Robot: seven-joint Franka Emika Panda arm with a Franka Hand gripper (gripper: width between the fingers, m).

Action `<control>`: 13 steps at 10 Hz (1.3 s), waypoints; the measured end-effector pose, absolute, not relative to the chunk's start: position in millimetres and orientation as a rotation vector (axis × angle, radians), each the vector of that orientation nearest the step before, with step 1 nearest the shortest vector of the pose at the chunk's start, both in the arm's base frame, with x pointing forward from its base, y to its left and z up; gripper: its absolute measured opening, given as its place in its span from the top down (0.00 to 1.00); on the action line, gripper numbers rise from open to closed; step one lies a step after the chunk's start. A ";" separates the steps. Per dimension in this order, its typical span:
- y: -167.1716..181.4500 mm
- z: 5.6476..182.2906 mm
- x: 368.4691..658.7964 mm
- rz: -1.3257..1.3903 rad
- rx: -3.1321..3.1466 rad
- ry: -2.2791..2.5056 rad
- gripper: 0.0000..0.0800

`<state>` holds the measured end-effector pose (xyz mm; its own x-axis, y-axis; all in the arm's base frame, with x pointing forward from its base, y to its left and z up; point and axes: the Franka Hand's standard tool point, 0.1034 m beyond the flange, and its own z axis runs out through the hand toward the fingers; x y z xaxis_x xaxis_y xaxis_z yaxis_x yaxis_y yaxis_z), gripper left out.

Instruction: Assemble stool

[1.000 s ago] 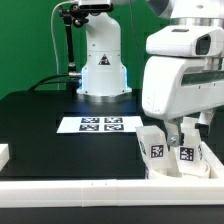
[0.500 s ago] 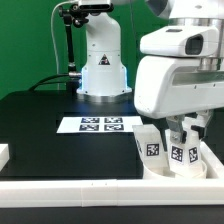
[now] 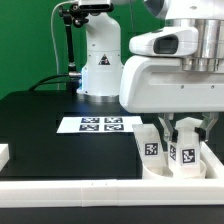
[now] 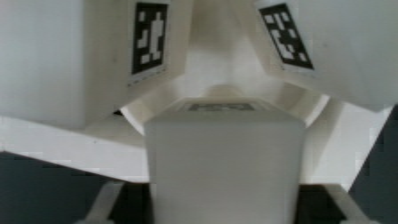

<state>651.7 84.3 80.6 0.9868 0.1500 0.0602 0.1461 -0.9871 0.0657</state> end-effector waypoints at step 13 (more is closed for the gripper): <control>85.8 79.8 651.7 0.108 2.861 -1.347 0.57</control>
Offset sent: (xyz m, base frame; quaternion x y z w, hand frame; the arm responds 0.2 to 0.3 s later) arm 0.0000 0.0000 0.0000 0.0000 0.0000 0.1938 0.9810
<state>651.7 85.8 79.8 0.6350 -0.7708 0.0521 -0.7692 -0.6371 -0.0493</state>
